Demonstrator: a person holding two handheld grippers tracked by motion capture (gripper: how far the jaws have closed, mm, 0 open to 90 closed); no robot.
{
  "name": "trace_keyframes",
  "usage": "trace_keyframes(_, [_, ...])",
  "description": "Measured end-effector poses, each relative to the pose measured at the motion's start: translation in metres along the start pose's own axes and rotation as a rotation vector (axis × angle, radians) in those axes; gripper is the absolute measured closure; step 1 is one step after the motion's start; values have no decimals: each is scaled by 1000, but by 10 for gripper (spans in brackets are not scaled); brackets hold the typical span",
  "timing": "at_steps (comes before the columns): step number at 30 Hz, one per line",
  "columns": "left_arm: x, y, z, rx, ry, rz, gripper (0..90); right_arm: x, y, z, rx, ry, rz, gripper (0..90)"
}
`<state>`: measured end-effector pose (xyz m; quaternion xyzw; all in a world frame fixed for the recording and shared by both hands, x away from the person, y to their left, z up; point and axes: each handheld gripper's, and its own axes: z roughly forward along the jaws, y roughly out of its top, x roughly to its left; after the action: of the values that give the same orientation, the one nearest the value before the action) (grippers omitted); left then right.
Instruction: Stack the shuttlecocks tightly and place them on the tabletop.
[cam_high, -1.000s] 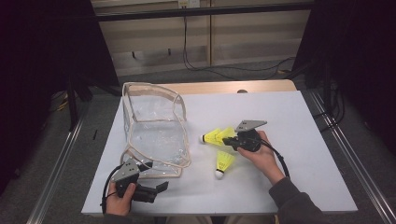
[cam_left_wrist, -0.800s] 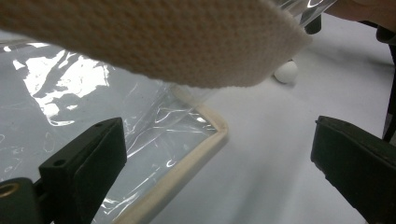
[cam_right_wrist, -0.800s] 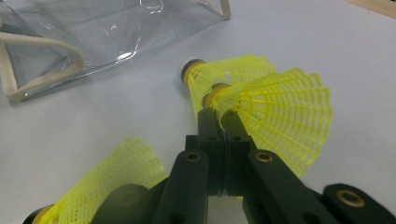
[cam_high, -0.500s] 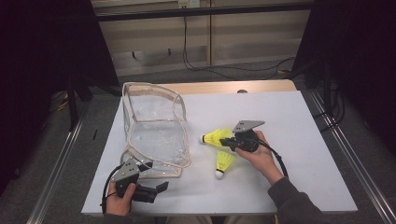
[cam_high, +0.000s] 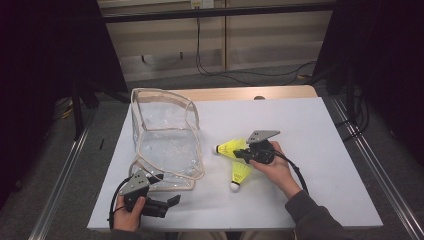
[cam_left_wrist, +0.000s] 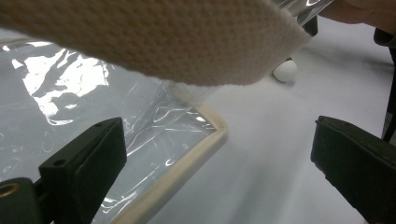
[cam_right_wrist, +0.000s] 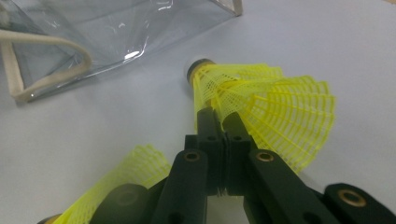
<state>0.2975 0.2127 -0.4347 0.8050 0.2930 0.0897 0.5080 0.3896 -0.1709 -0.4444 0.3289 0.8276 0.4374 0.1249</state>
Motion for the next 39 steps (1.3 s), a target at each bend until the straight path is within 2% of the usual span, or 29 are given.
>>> trace_keyframes(7, [0, 0, 0, -2, 0, -2, 32, -1, -2, 3, 21, -7, 6, 861])
trace_keyframes(12, [0, 0, 0, 1, 1, -2, 32, -1, -3, 4, 22, -18, 9, 795])
trace_keyframes(18, [0, 0, -1, 2, 0, 0, 32, -3, -2, -2, 11, -26, 29, 718])
trace_keyframes(21, [0, 0, 0, -2, 2, -3, 32, -5, -2, -7, 2, -23, 38, 723])
trace_keyframes(25, [0, 0, 0, 0, -2, 0, 32, -5, -2, -9, -3, 1, 38, 854])
trace_keyframes(27, [0, 0, 0, 2, -2, 0, 32, -5, -1, -9, -10, 6, 26, 881])
trace_keyframes(31, [0, 0, 0, 2, 1, 0, 32, -2, 0, -5, -11, 15, 11, 889])
trace_keyframes(39, [0, 0, -1, -1, 1, -1, 32, -2, -2, 0, 13, 14, 19, 859])
